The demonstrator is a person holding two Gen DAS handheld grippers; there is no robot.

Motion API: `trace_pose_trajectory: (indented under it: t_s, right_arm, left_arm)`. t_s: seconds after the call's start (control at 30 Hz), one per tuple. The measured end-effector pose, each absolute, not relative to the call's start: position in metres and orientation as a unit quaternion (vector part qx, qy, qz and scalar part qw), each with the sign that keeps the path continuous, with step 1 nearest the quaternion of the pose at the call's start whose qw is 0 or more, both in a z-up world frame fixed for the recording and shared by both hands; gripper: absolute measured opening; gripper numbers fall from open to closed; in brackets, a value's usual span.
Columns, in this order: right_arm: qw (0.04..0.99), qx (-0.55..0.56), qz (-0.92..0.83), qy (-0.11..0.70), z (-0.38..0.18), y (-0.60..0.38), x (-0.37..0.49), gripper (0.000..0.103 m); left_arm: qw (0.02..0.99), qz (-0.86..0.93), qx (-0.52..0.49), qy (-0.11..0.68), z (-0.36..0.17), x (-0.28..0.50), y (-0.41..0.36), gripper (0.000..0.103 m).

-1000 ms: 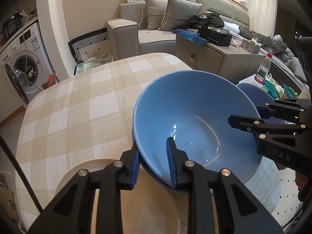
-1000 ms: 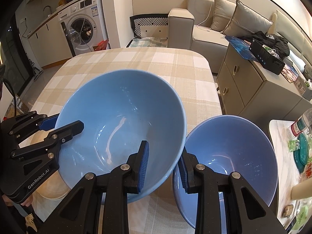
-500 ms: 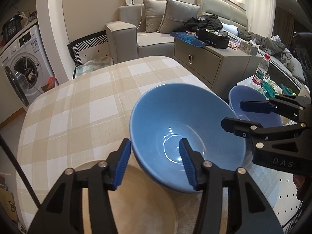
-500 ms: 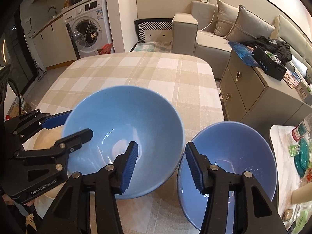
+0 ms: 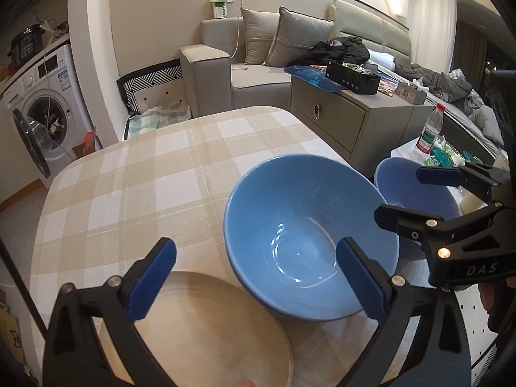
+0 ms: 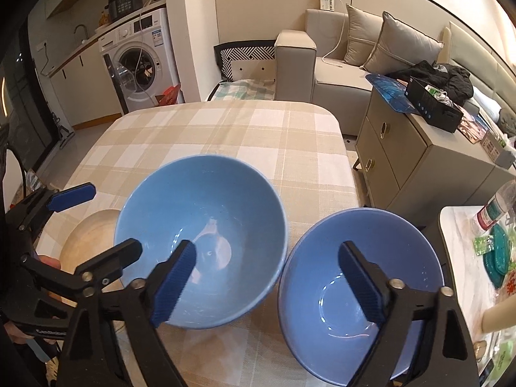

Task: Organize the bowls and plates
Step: 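Open both tools to release the nested bowl, then move both open tools to the rim of the next blue bowl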

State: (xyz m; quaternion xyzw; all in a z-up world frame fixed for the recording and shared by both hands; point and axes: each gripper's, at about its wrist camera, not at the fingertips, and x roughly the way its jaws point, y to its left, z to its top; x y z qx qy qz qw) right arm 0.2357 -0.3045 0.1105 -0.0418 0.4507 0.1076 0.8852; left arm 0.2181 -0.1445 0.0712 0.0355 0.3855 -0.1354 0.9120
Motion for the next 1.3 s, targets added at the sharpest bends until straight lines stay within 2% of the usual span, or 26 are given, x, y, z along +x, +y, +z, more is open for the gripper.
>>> trace_pose_trajectory:
  t_s: [0.07, 0.4, 1.3]
  right_arm:
    - [0.886, -0.041, 0.107, 0.45, 0.112, -0.306, 0.235, 0.097]
    - [0.89, -0.037, 0.105, 0.442, 0.118, -0.311, 0.23, 0.102]
    - [0.909, 0.004, 0.068, 0.411, 0.15, -0.376, 0.202, 0.102]
  left_arm:
    - [0.913, -0.137, 0.034, 0.383, 0.073, 0.218, -0.144, 0.103]
    - [0.917, -0.146, 0.033, 0.371, 0.084, 0.213, -0.148, 0.103]
    - [0.916, -0.189, 0.061, 0.35, 0.11, 0.209, -0.198, 0.103]
